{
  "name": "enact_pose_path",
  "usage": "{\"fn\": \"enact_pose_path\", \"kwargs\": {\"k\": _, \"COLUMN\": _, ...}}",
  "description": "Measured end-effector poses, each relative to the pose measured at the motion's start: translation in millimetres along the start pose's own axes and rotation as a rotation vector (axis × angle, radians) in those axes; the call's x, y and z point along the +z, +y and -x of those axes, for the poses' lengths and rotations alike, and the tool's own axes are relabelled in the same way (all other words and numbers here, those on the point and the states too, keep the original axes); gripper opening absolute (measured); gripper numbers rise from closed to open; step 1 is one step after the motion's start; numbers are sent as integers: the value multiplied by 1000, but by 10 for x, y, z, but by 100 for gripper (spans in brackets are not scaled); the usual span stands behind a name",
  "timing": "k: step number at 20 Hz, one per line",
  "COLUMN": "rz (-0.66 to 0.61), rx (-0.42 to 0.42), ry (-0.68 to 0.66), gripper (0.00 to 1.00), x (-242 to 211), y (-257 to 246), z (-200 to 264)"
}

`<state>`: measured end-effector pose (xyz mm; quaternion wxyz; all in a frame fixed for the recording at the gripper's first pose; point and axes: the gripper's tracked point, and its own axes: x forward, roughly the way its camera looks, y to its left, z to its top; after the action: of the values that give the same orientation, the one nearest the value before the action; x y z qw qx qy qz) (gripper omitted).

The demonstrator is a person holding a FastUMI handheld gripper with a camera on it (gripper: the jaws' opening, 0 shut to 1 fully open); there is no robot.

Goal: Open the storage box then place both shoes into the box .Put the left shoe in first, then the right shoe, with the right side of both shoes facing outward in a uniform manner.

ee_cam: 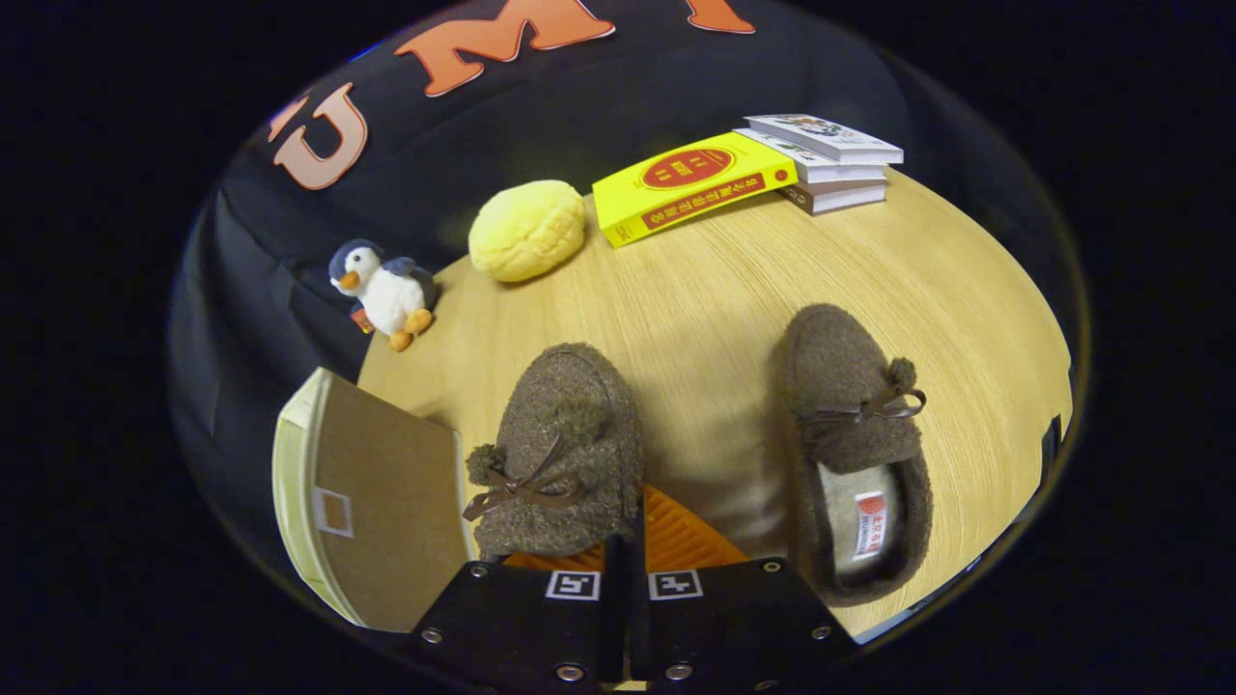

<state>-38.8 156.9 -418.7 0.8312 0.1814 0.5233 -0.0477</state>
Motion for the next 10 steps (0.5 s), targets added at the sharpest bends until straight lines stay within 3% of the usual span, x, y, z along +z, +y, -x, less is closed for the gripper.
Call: {"fn": "enact_pose_path", "kwargs": {"k": 10, "rz": 88, "rx": 170, "ry": -46, "gripper": 4, "x": 440, "y": 1351, "z": 655}}
